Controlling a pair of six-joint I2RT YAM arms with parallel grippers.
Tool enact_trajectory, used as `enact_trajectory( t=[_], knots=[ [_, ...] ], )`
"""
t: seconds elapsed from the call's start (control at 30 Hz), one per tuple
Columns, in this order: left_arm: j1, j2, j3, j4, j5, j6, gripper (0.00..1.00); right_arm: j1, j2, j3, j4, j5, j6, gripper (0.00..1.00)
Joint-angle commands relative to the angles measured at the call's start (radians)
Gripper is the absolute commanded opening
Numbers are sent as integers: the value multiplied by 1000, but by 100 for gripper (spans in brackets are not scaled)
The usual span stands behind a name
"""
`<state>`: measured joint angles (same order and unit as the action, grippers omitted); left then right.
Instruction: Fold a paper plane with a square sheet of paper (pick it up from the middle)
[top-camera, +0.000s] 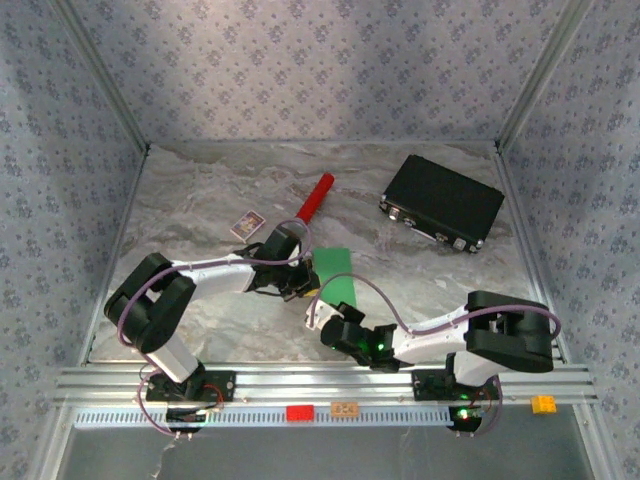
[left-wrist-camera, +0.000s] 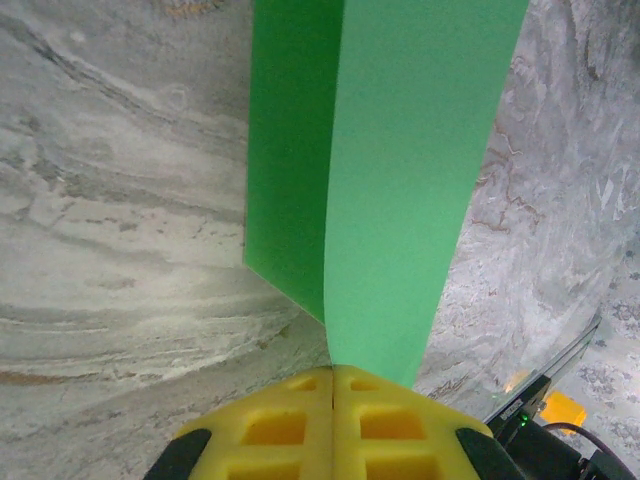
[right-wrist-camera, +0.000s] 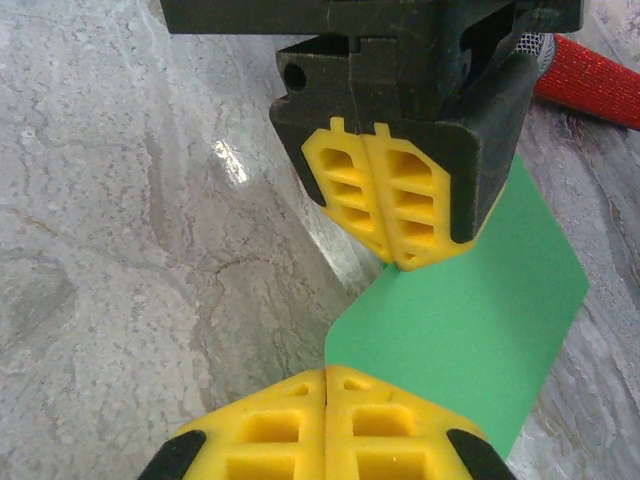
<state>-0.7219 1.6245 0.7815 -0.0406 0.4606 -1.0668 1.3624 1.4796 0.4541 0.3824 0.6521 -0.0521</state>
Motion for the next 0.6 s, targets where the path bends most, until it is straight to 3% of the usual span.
enact_trajectory(
  t=[0.0,0.07,0.2,0.33,0.57],
  knots=[
    [8,-38,-2,-10,5,10,0,6,-24,-6,-26,31,21,0],
    [11,-46,-4,-15,-2,13,3,6,-30,-3,-35,30,33,0],
    [22,-76,-1,-72,-42,38,28,-8,-62,-2,-70,-17,75,0],
    [31,-132,0,-139,-102,75,46,-70,-138,-21,-101,-191,166,0],
    [41,-215,3,-175,-153,105,53,-254,-254,-59,-79,-603,287,0]
  ],
)
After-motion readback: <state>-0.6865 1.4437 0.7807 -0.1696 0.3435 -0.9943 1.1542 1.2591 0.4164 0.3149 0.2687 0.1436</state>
